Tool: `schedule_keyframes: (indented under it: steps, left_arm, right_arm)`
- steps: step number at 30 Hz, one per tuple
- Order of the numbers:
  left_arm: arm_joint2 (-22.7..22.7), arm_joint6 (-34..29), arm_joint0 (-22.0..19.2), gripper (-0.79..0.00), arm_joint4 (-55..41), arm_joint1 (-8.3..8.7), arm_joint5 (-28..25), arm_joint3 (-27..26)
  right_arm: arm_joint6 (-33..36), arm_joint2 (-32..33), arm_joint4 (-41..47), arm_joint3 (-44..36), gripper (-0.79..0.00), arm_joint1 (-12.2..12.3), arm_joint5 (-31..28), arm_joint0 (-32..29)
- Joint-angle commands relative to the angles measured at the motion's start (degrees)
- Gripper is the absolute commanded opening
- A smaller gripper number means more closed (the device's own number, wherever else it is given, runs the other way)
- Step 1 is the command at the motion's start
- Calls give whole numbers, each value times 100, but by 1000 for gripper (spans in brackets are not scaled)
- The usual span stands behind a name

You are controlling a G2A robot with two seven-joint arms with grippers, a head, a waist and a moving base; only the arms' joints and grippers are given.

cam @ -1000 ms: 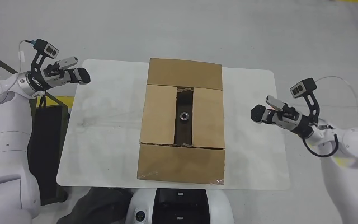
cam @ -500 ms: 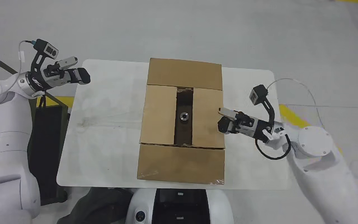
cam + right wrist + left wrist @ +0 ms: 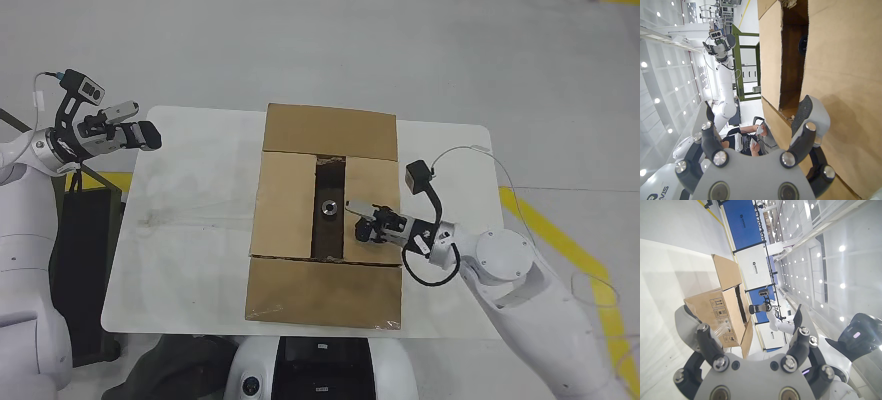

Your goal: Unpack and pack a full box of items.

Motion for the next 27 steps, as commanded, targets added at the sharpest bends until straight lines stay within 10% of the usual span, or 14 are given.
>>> schedule_keyframes:
  steps: [1, 27]
  left_arm:
    - [0, 0, 0, 0, 0, 0, 0, 0]
    - [0, 0, 0, 0, 0, 0, 0, 0]
  right_arm:
    - [3, 5, 2, -2, 0, 1, 0, -3]
    - [-149, -1165, -297, 598, 0, -328, -95, 752]
